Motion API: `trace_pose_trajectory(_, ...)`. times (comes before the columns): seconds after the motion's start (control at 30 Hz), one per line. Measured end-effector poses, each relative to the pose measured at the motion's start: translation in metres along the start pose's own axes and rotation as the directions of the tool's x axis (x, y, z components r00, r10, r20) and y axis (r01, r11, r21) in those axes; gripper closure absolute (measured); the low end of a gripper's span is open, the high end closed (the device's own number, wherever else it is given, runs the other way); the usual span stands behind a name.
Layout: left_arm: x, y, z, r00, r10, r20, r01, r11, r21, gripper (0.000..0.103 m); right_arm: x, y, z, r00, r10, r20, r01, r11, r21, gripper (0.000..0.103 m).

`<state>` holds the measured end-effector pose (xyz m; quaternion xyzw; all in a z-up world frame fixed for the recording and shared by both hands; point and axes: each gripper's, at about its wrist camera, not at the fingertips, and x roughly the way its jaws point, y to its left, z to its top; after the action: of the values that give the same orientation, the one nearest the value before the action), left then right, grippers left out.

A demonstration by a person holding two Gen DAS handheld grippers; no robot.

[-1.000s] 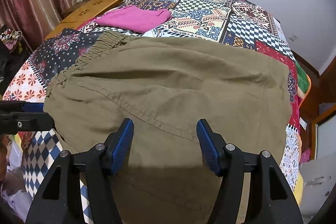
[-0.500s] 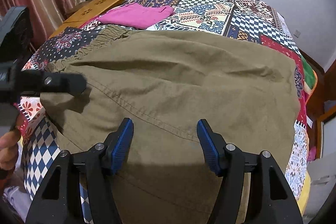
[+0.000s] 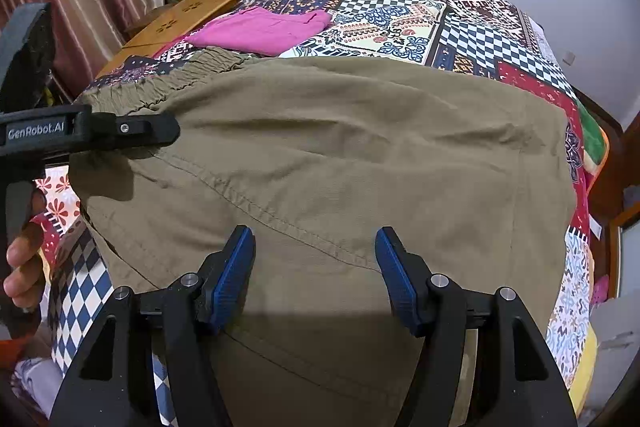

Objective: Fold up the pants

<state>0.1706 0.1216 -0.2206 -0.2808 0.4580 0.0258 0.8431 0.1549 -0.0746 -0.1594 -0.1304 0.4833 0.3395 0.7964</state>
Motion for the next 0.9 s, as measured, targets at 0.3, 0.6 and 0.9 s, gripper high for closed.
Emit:
trace_pose_trajectory(0.3, -0.037, -0.011, -0.008, 0.988, 0.103, 0.115, -0.119, 0.983, 0.142, 0.068, -0.024, 0.007, 0.016, 0.999, 0.037, 0.021, -0.037, 0.999, 0.011, 0.043)
trace_pose_trajectory(0.6, -0.079, -0.016, -0.025, 0.958, 0.179, 0.225, -0.230, 0.947, 0.225, 0.068, -0.020, 0.058, 0.031, 0.986, 0.166, 0.016, -0.164, 0.983, -0.085, 0.043)
trace_pose_trajectory(0.9, -0.082, -0.028, -0.031, 0.957, 0.169, 0.236, -0.229, 0.939, 0.256, 0.073, 0.014, 0.066, 0.023, 0.968, 0.236, -0.088, -0.243, 0.967, -0.071, 0.044)
